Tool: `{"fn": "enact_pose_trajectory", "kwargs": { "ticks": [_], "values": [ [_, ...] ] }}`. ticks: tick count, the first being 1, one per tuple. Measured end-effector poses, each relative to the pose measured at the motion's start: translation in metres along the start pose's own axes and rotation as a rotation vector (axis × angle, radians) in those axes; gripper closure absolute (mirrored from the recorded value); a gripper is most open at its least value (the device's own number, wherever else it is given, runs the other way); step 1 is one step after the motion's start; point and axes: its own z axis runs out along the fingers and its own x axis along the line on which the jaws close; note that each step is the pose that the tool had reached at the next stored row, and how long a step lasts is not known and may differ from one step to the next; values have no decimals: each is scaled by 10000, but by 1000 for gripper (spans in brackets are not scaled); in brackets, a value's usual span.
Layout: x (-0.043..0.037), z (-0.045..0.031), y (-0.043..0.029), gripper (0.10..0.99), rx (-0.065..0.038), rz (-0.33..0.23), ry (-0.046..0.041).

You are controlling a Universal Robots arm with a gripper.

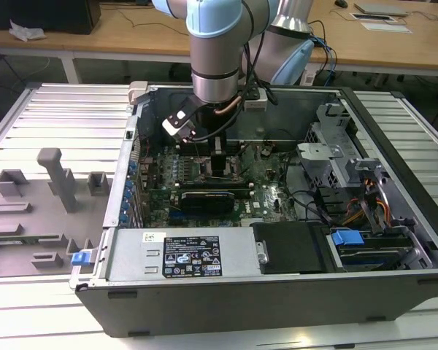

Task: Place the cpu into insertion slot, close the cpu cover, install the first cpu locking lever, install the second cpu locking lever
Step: 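Place the cpu into insertion slot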

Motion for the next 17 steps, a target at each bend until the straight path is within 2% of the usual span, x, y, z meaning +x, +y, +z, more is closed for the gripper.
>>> {"fn": "enact_pose_trajectory", "kwargs": {
  "ticks": [8, 9, 11, 17],
  "values": [
    [0, 4, 0, 545, -1, 0, 1],
    [0, 4, 0, 478, -1, 0, 1],
    [0, 4, 0, 478, -1, 0, 1],
    [0, -47, 4, 478, 0, -1, -2]
  ]
}}
